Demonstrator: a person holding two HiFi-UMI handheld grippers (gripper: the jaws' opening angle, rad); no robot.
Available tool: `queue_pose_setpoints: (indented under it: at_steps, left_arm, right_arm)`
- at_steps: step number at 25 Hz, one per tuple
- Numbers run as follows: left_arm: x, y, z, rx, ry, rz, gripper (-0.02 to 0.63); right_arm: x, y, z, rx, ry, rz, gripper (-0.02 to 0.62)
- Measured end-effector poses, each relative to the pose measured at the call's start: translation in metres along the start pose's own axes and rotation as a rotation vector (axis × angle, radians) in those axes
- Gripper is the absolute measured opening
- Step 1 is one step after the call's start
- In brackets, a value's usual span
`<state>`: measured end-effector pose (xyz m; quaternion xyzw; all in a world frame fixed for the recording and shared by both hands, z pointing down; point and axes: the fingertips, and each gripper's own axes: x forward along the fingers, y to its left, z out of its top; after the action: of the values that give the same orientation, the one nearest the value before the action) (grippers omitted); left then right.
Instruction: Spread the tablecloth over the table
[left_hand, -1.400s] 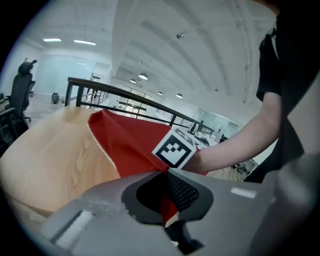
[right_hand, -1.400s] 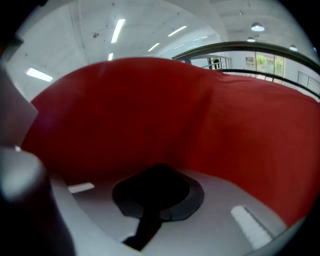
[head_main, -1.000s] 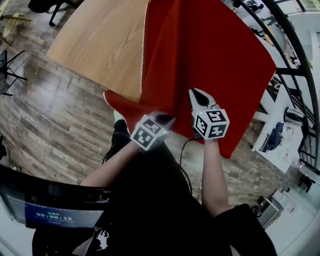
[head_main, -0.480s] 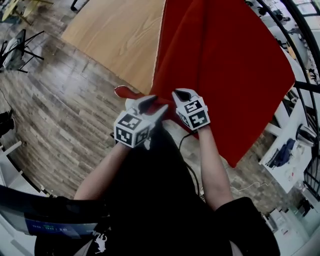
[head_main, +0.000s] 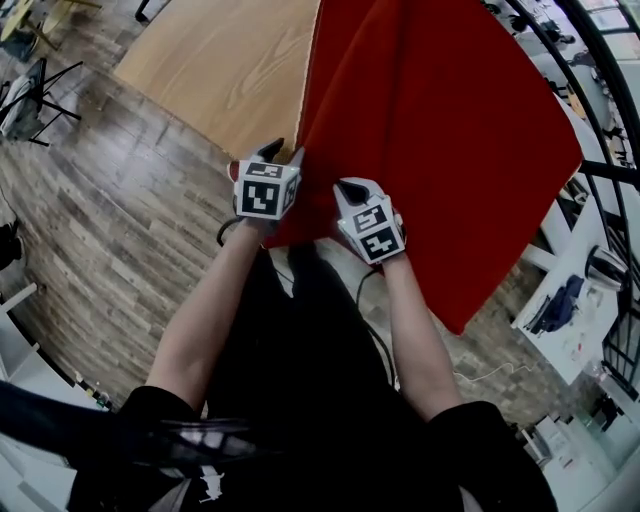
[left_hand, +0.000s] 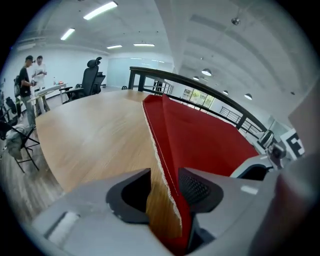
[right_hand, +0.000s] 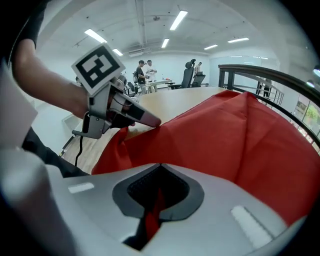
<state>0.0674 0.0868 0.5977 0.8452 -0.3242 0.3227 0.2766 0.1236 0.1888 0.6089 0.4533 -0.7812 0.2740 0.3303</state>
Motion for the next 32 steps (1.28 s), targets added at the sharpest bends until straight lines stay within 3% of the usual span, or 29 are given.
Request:
queue_pose_setpoints:
  at_steps: [6, 9, 10, 12, 15, 21, 23, 26, 32]
  left_arm:
    - [0.007, 0.004, -0.003, -0.01, 0.005, 0.058, 0.179]
    - [0.003, 0.017, -0.001, -0.102, -0.017, 0.096, 0.095]
    - [0.003, 0.021, -0.001, -0.112, -0.018, 0.112, 0.098]
    - [0.004, 0.02, -0.001, -0.076, -0.006, 0.127, 0.111]
    - [0.011, 0.012, -0.004, -0.037, 0.001, 0.156, 0.202]
    - [0.013, 0.008, -0.005, 0.054, -0.056, 0.3, 0.178]
    - [0.014, -0.003, -0.007, 0.072, -0.065, 0.28, 0.178]
    - [0.016, -0.022, -0.009, 0.108, -0.056, 0.22, 0.234]
    - [0.017, -0.027, -0.011, 0.076, -0.052, 0.192, 0.266]
  right_arm:
    - [-0.003, 0.007, 0.016, 0.006, -0.036, -0.047, 0.009]
    - [0.0, 0.007, 0.009, 0.018, -0.02, -0.039, 0.009]
    - [0.001, 0.007, 0.006, 0.023, -0.016, -0.038, 0.009]
    - [0.001, 0.006, 0.003, 0.027, -0.018, -0.036, 0.009]
    - [0.002, 0.006, 0.004, 0.026, -0.018, -0.037, 0.009]
    - [0.0, 0.006, 0.003, 0.032, -0.024, -0.024, 0.009]
    - [0.0, 0.006, 0.002, 0.036, -0.029, -0.02, 0.009]
    - [-0.001, 0.006, 0.003, 0.036, -0.037, -0.02, 0.009]
    - [0.001, 0.007, 0.002, 0.037, -0.04, -0.017, 0.009]
